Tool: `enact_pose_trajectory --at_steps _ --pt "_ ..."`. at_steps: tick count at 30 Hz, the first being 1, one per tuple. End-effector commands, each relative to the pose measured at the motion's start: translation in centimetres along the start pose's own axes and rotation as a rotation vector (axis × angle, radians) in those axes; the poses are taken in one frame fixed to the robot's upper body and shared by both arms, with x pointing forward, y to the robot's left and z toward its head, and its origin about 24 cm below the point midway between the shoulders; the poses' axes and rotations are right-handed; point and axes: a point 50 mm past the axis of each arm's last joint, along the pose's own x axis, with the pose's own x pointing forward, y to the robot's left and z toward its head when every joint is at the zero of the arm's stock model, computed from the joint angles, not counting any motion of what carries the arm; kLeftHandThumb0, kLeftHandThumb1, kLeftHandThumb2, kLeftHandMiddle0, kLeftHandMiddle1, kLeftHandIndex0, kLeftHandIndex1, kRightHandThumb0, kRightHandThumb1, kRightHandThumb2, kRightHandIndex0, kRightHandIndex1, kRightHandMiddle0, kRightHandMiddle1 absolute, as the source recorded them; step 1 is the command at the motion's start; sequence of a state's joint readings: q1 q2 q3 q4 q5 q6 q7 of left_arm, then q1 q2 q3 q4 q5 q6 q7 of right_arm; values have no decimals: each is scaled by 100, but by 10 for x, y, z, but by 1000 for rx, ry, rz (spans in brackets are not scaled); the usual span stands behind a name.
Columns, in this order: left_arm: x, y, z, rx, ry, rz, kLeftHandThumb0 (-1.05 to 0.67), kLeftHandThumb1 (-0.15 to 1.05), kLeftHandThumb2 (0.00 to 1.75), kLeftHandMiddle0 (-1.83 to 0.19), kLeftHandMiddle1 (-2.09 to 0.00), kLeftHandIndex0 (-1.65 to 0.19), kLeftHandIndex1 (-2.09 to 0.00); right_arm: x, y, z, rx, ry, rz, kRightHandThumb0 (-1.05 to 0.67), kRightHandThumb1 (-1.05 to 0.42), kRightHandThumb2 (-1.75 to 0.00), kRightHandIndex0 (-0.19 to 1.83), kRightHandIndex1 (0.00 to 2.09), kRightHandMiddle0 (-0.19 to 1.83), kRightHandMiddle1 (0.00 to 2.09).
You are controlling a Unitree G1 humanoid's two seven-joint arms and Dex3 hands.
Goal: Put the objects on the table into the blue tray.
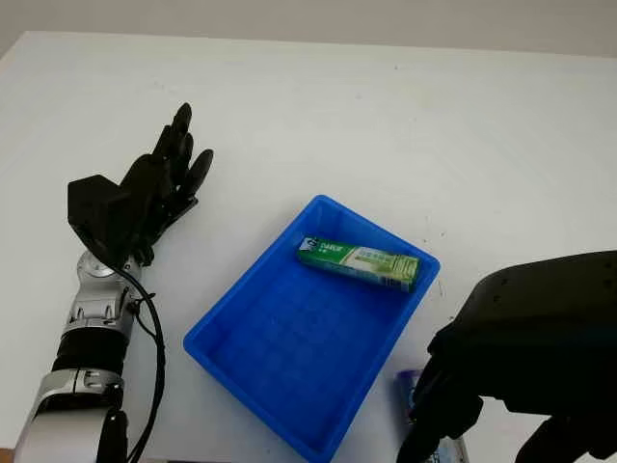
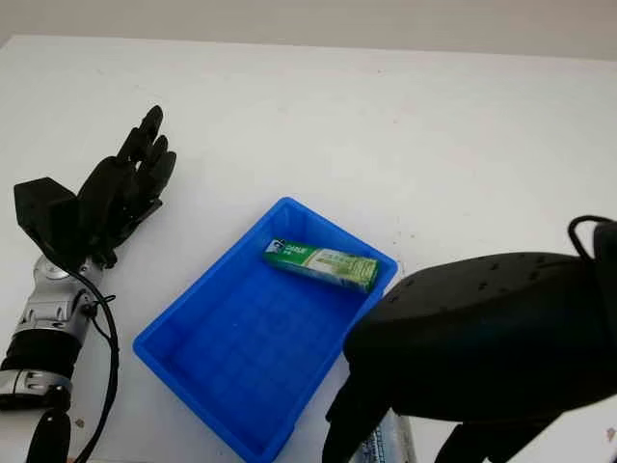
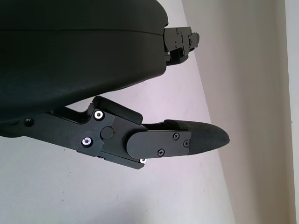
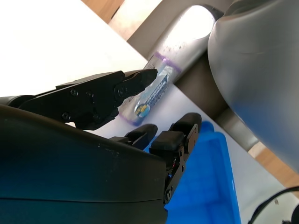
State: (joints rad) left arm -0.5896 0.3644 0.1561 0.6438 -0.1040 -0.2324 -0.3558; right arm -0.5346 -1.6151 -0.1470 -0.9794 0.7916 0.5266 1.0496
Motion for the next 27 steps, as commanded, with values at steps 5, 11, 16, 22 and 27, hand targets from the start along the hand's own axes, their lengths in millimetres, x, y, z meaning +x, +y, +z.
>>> enact_pose_trajectory --at_steps 5,11,16,22,27 --pt "3 6 7 10 -23 4 -69 105 44 16 -6 11 -6 6 7 -3 28 51 76 -6 -87 -4 24 1 51 2" --pt "4 7 8 6 -29 -1 -69 105 43 16 -5 12 -5 18 14 -8 18 50 70 1 -94 -6 20 4 34 6" --pt "4 8 7 9 -33 -7 -68 105 44 17 -5 12 -5 26 19 -14 -28 52 42 4 -94 -6 26 7 47 9" --pt "3 10 6 -2 -30 -1 -69 105 43 17 -5 12 -5 35 29 -21 -110 64 15 3 -88 -4 33 8 54 5" --pt "2 11 6 -5 -31 0 -69 105 43 16 -5 11 -6 43 38 -28 -113 82 -14 4 -88 -5 36 8 59 8"
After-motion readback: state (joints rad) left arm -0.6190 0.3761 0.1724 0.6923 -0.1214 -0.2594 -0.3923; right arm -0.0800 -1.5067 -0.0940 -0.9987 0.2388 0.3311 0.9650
